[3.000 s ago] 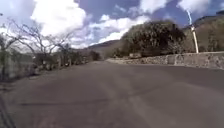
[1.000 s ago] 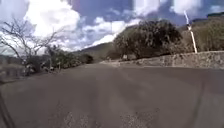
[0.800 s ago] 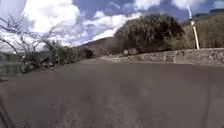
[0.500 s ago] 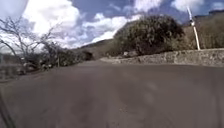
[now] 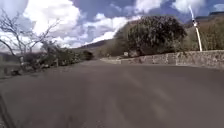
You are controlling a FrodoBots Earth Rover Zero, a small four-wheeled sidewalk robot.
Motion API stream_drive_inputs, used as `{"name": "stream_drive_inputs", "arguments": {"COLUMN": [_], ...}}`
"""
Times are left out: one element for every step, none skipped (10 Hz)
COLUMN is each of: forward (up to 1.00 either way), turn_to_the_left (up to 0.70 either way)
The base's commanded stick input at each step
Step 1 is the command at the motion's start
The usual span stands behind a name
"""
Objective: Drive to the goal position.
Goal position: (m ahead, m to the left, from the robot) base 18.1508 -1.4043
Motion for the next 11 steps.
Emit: {"name": "stream_drive_inputs", "arguments": {"forward": [0.7, 0.7, 0.7, 0.7, 0.7, 0.7, 0.7, 0.7, 0.7, 0.7, 0.7], "turn_to_the_left": [0.0, 0.0, 0.0, 0.0, 0.0, 0.0, 0.0, 0.0, 0.0, 0.0, 0.0]}}
